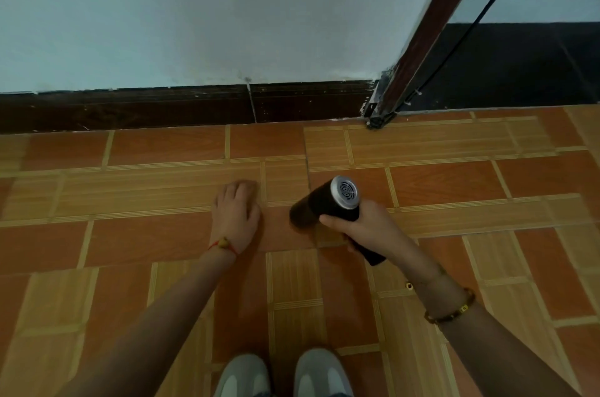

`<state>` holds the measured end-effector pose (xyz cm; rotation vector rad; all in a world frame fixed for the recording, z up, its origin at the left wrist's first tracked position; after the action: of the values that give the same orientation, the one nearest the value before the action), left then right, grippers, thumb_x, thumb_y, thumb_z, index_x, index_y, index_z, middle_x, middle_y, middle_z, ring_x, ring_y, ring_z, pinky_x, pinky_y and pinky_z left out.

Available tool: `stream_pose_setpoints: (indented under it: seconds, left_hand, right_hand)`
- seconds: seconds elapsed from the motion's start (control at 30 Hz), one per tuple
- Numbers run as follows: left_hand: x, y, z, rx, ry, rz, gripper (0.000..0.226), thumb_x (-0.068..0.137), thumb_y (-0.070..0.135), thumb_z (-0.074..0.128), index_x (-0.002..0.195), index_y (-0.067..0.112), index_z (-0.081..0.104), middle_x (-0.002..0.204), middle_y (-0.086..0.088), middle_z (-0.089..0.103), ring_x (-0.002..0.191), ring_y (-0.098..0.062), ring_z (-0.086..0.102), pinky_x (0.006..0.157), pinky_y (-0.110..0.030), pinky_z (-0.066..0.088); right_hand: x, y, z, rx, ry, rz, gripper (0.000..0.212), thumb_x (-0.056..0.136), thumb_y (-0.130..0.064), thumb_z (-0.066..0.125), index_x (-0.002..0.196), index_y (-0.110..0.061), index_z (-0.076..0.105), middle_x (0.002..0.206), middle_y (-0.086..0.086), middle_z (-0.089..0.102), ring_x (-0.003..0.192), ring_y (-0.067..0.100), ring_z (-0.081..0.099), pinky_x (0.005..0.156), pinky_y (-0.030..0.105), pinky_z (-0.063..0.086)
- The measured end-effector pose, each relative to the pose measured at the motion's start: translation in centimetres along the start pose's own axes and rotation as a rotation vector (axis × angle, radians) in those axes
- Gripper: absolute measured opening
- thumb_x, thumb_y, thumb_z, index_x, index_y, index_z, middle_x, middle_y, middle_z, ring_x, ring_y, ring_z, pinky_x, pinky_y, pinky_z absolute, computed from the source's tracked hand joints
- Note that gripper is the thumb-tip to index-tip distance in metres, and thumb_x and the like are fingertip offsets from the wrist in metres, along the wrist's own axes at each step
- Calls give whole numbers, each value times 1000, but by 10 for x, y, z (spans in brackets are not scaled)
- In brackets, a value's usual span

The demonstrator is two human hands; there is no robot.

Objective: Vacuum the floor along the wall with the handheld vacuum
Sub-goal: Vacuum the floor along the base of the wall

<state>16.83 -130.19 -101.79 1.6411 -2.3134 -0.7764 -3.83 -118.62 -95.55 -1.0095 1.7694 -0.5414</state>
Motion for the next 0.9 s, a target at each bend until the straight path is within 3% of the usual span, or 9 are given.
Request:
stream_pose_setpoints:
  seconds: [0.1, 0.2, 0.37, 0.57, 0.67, 0.9]
  left_hand:
    - [-11, -3, -17, -163, 40, -31, 30, 96, 15, 51, 125, 12, 59, 125, -8, 59, 111, -27, 57, 92, -39, 48]
    - [-19, -2, -33, -238, 84, -22, 24, 98, 13, 50, 118, 15, 63, 121, -5, 63, 107, -21, 60, 87, -28, 45]
    - [-31, -4, -48, -206, 127, 7, 22, 97, 13, 51, 114, 16, 65, 114, -3, 65, 106, -24, 61, 91, -37, 49]
    - [-47, -4, -45, -101, 97, 34, 27, 95, 21, 47, 116, 16, 63, 111, -3, 64, 108, -26, 58, 90, -50, 49]
    - [-51, -6, -43, -90, 93, 22, 38, 92, 34, 36, 113, 18, 63, 108, 1, 65, 104, -24, 59, 87, -49, 50]
    - [-41, -12, -47, 38, 84, 2, 21, 95, 16, 53, 114, 18, 63, 112, 0, 64, 109, -24, 57, 90, -41, 42]
  right_hand:
    - [-3, 5, 3, 395, 36, 138, 34, 84, -37, 71, 87, -4, 63, 65, 10, 63, 52, 20, 59, 52, 30, 52]
    - [-5, 5, 15, 638, -23, 222, 36, 82, -41, 71, 89, -6, 64, 66, 6, 61, 51, 16, 56, 49, 25, 49]
    - [-3, 0, 40, 773, -129, 240, 34, 84, -41, 67, 76, -9, 58, 61, 4, 55, 45, 15, 50, 44, 24, 44]
    - [0, 1, 67, 890, -221, 231, 36, 82, -43, 66, 76, -10, 57, 62, 5, 51, 45, 15, 47, 44, 24, 41]
    - [4, 1, 73, 920, -227, 214, 38, 84, -45, 65, 88, -7, 58, 63, 5, 50, 46, 15, 46, 45, 24, 42]
    - [26, -8, 72, 845, -178, 151, 46, 87, -46, 60, 121, -16, 59, 74, 9, 61, 51, 15, 51, 50, 26, 47]
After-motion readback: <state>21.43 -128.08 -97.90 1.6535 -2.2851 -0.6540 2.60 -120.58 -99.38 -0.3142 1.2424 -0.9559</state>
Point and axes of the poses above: each hand's wrist, its own x-axis towards the middle knuckle, its own z-axis out of the palm, y = z × x, the point moved 10 cm from there along x, towards the middle knuckle
